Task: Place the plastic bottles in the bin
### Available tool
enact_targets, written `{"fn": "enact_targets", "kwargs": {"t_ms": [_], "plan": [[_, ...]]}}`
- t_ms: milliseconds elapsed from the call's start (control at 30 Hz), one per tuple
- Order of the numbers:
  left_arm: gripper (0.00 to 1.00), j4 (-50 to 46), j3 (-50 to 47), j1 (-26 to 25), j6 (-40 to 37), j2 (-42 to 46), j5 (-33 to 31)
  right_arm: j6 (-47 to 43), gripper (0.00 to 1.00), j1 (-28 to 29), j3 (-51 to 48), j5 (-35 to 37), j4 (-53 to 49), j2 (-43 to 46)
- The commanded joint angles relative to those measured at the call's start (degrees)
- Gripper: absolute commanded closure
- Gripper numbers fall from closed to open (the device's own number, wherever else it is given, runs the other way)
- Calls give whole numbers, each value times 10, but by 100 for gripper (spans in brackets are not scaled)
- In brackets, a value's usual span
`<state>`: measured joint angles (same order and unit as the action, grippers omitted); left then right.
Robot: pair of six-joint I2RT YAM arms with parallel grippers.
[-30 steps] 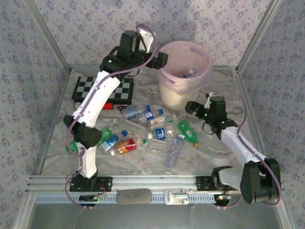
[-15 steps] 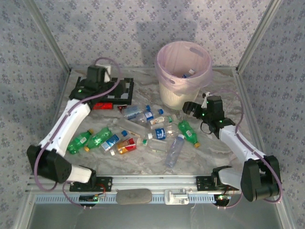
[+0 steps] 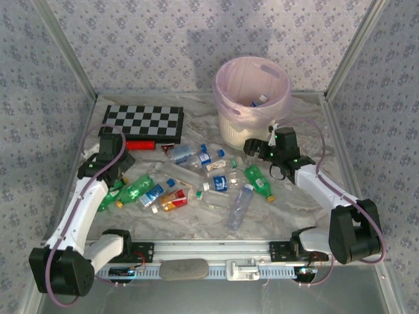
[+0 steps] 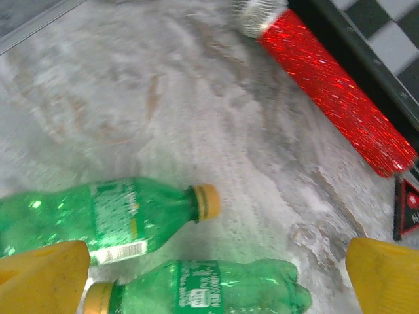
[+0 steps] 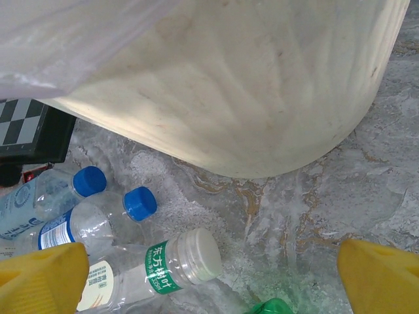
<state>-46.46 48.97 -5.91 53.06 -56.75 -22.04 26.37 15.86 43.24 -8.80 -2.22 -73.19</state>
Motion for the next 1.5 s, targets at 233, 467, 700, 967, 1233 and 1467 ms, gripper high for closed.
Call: {"fn": "enact_targets", "kwargs": {"t_ms": [233,467,700,967,1233,1467], "plan": [[0,-63,-92,55,274,68,-11,-15,1,3,11,14,-15,-5],[0,-9,-114,84,302,24,7,-17,1,3,11,15,-18,-5],[0,61,-148,100,332,-25,12,-15,1,3,10,18,-18,-7],[0,124,-151,119,329,-90,5,-12,1,3,7,19,-19,-8],[1,181,-157,129,328,-154,-1,-11,1,3,2,21,-22,-8],[8,215,-154,131,334,-202,0,-11,1,3,-5,25,-24,-5]]}}
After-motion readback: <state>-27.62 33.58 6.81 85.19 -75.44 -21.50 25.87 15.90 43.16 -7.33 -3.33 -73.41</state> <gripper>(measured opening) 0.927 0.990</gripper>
